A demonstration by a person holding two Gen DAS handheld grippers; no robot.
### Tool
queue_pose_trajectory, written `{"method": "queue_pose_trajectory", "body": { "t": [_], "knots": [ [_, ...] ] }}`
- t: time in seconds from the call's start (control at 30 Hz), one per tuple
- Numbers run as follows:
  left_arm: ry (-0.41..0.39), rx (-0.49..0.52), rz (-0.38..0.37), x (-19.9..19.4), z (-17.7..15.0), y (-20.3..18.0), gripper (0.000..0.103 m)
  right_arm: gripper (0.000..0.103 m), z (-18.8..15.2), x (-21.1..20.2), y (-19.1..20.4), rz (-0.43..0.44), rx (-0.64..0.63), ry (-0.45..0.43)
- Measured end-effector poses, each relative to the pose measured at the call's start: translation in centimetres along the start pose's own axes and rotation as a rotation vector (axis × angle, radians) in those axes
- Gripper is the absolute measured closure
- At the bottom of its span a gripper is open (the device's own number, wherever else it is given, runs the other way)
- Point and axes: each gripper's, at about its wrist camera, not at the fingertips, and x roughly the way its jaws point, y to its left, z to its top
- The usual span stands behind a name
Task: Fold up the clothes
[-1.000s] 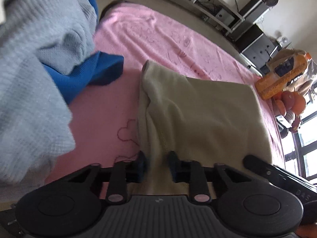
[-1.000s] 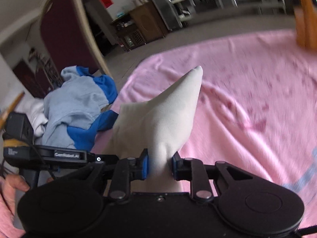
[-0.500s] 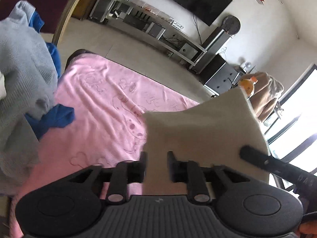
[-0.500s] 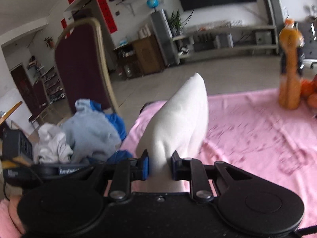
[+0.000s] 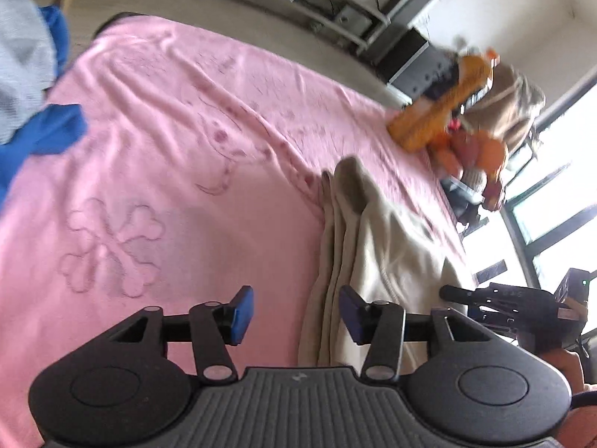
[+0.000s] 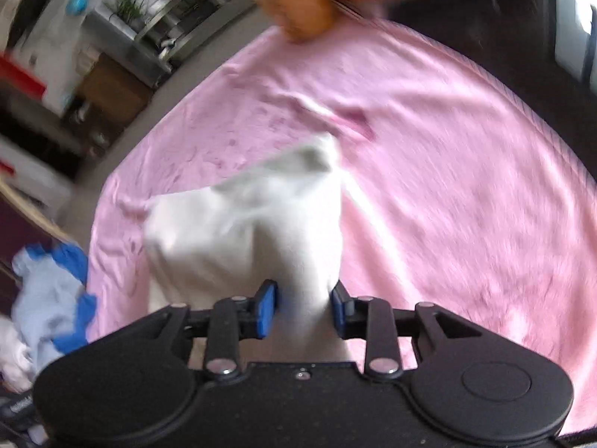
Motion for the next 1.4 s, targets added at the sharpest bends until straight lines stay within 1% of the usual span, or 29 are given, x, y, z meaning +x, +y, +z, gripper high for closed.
{"method": "queue_pose_trajectory", "body": {
  "t": [0.03,0.1,0.13,0.17,0.2,0.3,0.37,0.47,0.53,0.6,0.63,0.73,0.77,0.8,0.83,0.87,0.9,0.93,0.97,1.07,1.13,1.2,1.27,1.33,1.4],
  "knots": [
    [0.006,-0.005,-0.006,0.7,0.3,-0.2,0.049,0.067,-0.2,0.2,-1.0,0.035,0.020,0.003],
    [0.019,-0.014,-0.019,2.2,0.8,-0.7,0.043,0.063,-0.1,0.4,-1.7,0.062,0.039,0.012],
    [0.025,-0.019,-0.025,2.9,1.0,-0.9,0.035,0.060,0.0,0.3,-1.8,0.073,0.041,0.008],
    [0.028,-0.034,-0.044,3.6,1.3,-1.1,0.031,0.053,0.1,0.3,-1.9,0.084,0.043,0.004],
    [0.034,-0.055,-0.064,4.3,1.5,-1.1,0.031,0.052,0.1,0.2,-2.1,0.097,0.053,-0.001],
    [0.060,-0.120,-0.116,6.3,2.2,-1.0,0.031,0.051,0.3,0.4,-3.2,0.146,0.122,0.004],
    [0.081,-0.110,-0.109,7.4,2.4,-1.3,0.031,0.051,0.5,0.0,-3.8,0.160,0.145,0.008],
    [0.108,-0.080,-0.086,8.9,2.6,-1.7,0.031,0.051,0.6,0.0,-3.6,0.150,0.129,-0.009],
    [0.122,-0.073,-0.075,9.7,2.6,-1.6,0.033,0.052,0.8,0.1,-3.3,0.127,0.114,-0.022],
    [0.126,-0.077,-0.089,10.2,2.7,-1.3,0.033,0.054,0.9,0.3,-3.3,0.108,0.112,-0.036],
    [0.126,-0.079,-0.098,10.4,2.8,-1.2,0.034,0.057,0.9,0.4,-3.3,0.102,0.108,-0.040],
    [0.149,-0.105,-0.133,10.8,2.8,-0.9,0.039,0.058,1.0,0.9,-3.1,0.089,0.095,-0.039],
    [0.161,-0.109,-0.137,11.0,2.8,-1.0,0.048,0.057,1.0,1.0,-3.2,0.091,0.101,-0.034],
    [0.173,-0.113,-0.142,11.1,2.7,-1.0,0.053,0.054,1.0,1.3,-3.4,0.094,0.115,-0.029],
    [0.181,-0.107,-0.136,11.2,2.6,-1.3,0.061,0.054,1.0,1.6,-3.5,0.096,0.127,-0.029],
    [0.180,-0.078,-0.120,11.2,2.4,-1.8,0.070,0.054,0.9,1.8,-3.6,0.097,0.138,-0.029],
    [0.176,-0.040,-0.101,11.0,2.3,-2.5,0.074,0.056,0.8,1.9,-3.1,0.085,0.103,-0.036],
    [0.171,-0.005,-0.082,10.9,2.1,-3.3,0.081,0.067,0.6,1.8,-2.6,0.071,0.064,-0.044],
    [0.157,0.038,-0.051,10.7,1.8,-4.2,0.085,0.068,0.4,1.7,-1.7,0.041,0.001,-0.057],
    [0.094,0.182,0.050,9.4,0.8,-7.0,0.089,0.077,-1.2,1.1,2.2,-0.091,-0.254,-0.130],
    [0.056,0.249,0.110,8.5,0.1,-8.5,0.089,0.079,-2.3,0.5,4.2,-0.143,-0.375,-0.183],
    [0.021,0.274,0.140,7.3,-0.4,-9.4,0.090,0.080,-3.2,-0.6,5.4,-0.148,-0.428,-0.234],
    [-0.014,0.287,0.145,5.9,-0.6,-10.3,0.090,0.080,-3.6,-2.0,6.2,-0.129,-0.446,-0.271],
    [-0.052,0.306,0.138,4.6,-0.3,-11.9,0.090,0.080,-3.7,-3.6,6.3,-0.106,-0.433,-0.292],
    [-0.089,0.325,0.132,3.3,-0.1,-13.4,0.090,0.080,-3.2,-5.6,6.0,-0.068,-0.385,-0.314]
  ]
}}
